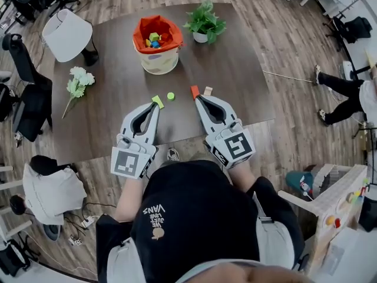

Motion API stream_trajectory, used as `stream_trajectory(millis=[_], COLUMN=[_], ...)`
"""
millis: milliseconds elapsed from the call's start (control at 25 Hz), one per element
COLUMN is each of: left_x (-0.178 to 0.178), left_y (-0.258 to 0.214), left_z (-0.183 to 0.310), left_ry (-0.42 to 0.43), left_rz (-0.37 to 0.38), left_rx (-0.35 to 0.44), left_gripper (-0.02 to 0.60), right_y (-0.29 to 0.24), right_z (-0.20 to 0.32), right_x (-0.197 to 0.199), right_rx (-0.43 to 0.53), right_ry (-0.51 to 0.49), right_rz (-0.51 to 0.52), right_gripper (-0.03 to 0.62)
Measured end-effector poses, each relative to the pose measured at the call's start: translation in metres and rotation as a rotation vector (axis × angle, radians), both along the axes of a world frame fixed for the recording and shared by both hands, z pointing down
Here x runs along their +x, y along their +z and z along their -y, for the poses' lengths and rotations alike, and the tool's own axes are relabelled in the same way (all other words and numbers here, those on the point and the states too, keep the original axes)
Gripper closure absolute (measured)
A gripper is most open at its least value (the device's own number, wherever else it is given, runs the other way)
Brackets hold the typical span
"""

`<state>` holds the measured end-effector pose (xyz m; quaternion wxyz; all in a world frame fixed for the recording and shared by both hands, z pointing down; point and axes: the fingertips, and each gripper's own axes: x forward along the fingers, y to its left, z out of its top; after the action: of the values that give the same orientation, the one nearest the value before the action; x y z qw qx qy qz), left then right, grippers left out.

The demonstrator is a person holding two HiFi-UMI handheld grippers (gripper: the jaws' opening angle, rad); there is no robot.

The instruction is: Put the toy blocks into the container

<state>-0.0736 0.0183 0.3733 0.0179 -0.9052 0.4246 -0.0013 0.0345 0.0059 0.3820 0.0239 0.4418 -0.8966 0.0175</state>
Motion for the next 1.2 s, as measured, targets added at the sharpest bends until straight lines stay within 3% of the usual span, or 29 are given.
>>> stream_trajectory(millis=[400, 1200], left_x=[-0.010, -0.004], left_y=[0.006, 0.002], left_z=[0.030, 0.078], left_ry=[0.007, -0.087], left_rz=[-0.006, -0.017], left_rx=[-0.019, -0.013], left_gripper=[0.569, 0.569], right_y=[0.008, 0.014], right_z=[0.029, 0.094], right_x=[-0.014, -0.042], right_rx=[-0.016, -0.006], right_ry=[-0.010, -0.207], right_rz=[-0.016, -0.083], right_gripper=[0.577, 0.577])
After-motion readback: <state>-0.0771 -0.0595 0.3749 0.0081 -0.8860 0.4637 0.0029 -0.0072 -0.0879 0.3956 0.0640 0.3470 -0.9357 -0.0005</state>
